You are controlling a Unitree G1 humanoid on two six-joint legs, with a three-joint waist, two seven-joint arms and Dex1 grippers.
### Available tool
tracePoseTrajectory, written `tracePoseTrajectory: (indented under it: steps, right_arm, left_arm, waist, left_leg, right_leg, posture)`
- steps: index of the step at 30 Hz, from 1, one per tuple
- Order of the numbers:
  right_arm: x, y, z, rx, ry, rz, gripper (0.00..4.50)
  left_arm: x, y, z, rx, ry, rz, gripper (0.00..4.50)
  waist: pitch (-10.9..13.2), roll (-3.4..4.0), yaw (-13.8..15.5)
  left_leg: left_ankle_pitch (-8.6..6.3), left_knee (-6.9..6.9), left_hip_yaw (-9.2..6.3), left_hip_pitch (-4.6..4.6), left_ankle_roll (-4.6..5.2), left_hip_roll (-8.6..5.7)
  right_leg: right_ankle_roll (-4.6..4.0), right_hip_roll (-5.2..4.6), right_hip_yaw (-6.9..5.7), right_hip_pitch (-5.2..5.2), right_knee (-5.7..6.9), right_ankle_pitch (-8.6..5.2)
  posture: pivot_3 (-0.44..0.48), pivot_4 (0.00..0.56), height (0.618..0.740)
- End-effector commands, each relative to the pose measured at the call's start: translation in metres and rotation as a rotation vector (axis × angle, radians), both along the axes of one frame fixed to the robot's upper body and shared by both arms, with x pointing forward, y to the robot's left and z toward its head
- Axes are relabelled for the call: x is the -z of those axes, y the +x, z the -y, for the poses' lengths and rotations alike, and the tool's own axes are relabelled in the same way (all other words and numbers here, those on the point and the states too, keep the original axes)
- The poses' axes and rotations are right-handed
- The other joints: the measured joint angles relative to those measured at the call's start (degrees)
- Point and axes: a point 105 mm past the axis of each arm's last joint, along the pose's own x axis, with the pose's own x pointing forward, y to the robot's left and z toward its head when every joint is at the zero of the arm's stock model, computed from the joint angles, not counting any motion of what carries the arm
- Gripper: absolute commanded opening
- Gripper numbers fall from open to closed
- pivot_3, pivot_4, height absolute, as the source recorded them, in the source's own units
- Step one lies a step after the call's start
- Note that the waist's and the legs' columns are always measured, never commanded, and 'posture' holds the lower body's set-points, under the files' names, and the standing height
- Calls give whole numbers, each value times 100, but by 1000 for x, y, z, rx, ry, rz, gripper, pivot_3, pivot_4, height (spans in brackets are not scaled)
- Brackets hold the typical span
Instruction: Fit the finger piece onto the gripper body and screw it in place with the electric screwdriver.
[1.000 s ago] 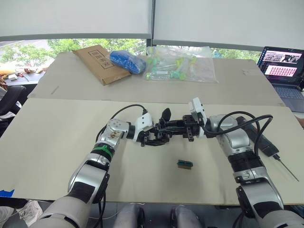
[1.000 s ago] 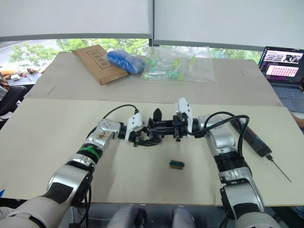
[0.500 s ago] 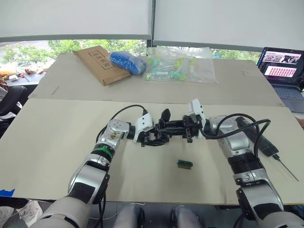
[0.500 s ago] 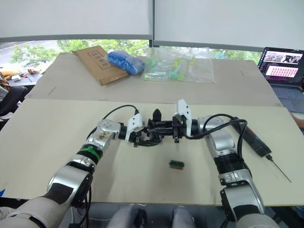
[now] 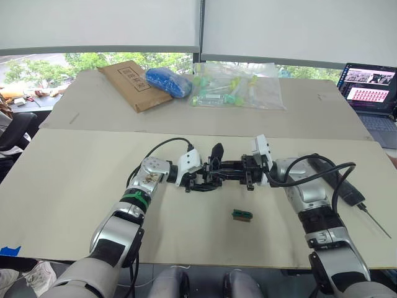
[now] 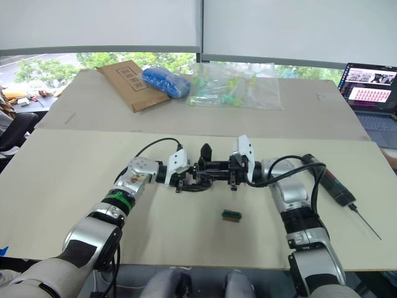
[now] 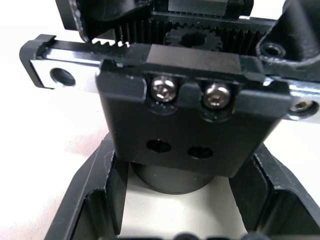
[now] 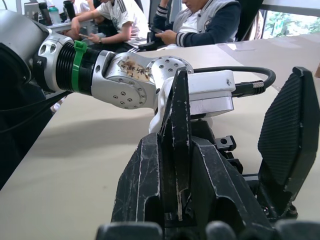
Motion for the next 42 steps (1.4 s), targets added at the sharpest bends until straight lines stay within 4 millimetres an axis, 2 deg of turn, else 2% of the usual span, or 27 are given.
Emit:
tracePoseTrajectory:
  steps: [1, 6, 10, 18, 26, 29, 31, 35, 42]
  right_arm:
    - [58, -16, 6, -64, -226, -230, 337]
    - [62, -20, 11, -95, -270, -283, 337]
    - [69, -10, 18, -17, -292, -204, 337]
    - [69, -10, 19, 3, -265, -186, 337]
    - [56, -3, 12, 38, -198, -153, 337]
    - [36, 2, 9, 42, -133, -74, 337]
    - [16, 0, 8, 21, -82, -54, 1355]
    - [-15, -5, 9, 8, -49, 24, 2700]
    - [-32, -19, 28, -1, -120, 61, 2707]
  left_arm:
    - [-4, 4, -5, -32, -10, 13, 2297]
    - [-3, 3, -6, -32, -9, 14, 2297]
    - [-2, 3, -7, -36, -9, 13, 2297]
    - [-2, 3, -8, -35, -6, 16, 2297]
    - [-2, 3, -6, -35, -5, 14, 2297]
    - [-1, 2, -6, -35, -5, 10, 2297]
    - [0, 2, -6, -36, -4, 7, 2297]
    - [4, 1, -7, -38, 1, 0, 2297]
    - [8, 1, -3, -51, 4, -4, 2297]
  waist:
    - [-1, 0, 0]
    - [-23, -1, 6]
    - [-29, -2, 7]
    - [-50, -5, 1]
    - [-54, -5, -12]
    - [-55, -5, -21]
    - [-55, -6, -20]
    - [-51, -6, -31]
    - [-49, -7, -12]
  left_leg:
    - [0, 0, 0, 0, 0, 0]
    - [-1, -5, -2, 5, 1, 1]
    - [-2, -6, -2, 5, 3, 1]
    - [-3, -7, 0, 18, 2, 2]
    - [-3, -9, -1, 19, 2, 4]
    - [-3, -10, 0, 20, 2, 5]
    - [-3, -9, -2, 18, 2, 4]
    - [-3, -8, 0, -12, 2, 3]
    - [-3, -6, -4, -20, 2, 3]
  right_leg:
    - [0, 0, 0, 0, 0, 0]
    - [0, -1, -1, 2, 0, 0]
    - [-1, -2, -1, 3, -1, 0]
    - [-1, -2, 3, 11, 0, 0]
    - [-1, -3, 4, 10, 0, 0]
    - [-2, -3, 5, 10, 0, 0]
    - [-2, -4, 5, 9, 0, 0]
    - [-2, -9, 9, -18, 0, 0]
    - [-2, -8, 1, -18, -7, 0]
  posture:
    - [0, 150, 740]
    - [0, 150, 740]
    - [0, 150, 740]
    - [0, 150, 740]
    - [0, 150, 740]
    - [0, 150, 740]
    - [0, 150, 740]
    - [0, 150, 740]
    - [0, 150, 740]
